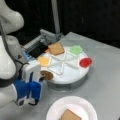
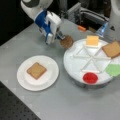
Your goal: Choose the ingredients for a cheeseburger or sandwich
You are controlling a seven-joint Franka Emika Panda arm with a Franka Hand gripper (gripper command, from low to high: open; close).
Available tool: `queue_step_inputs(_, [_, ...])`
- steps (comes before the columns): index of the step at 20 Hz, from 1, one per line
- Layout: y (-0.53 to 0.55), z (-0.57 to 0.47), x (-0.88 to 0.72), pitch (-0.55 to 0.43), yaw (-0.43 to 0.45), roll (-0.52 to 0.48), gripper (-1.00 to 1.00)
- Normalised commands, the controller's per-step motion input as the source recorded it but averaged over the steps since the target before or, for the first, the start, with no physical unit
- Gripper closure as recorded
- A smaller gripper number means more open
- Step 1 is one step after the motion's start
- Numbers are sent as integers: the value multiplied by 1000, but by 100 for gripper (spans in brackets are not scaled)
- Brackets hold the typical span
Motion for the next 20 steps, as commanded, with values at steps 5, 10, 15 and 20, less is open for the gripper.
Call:
queue_step_inputs(5, [-156,154,368,198,245,-187,100])
queue_step_inputs(10, [-146,58,405,184,262,-268,100])
queue_step_inputs(15, [-159,-38,467,156,261,-293,100])
queue_step_inputs(20, [-260,-152,517,158,262,-255,100])
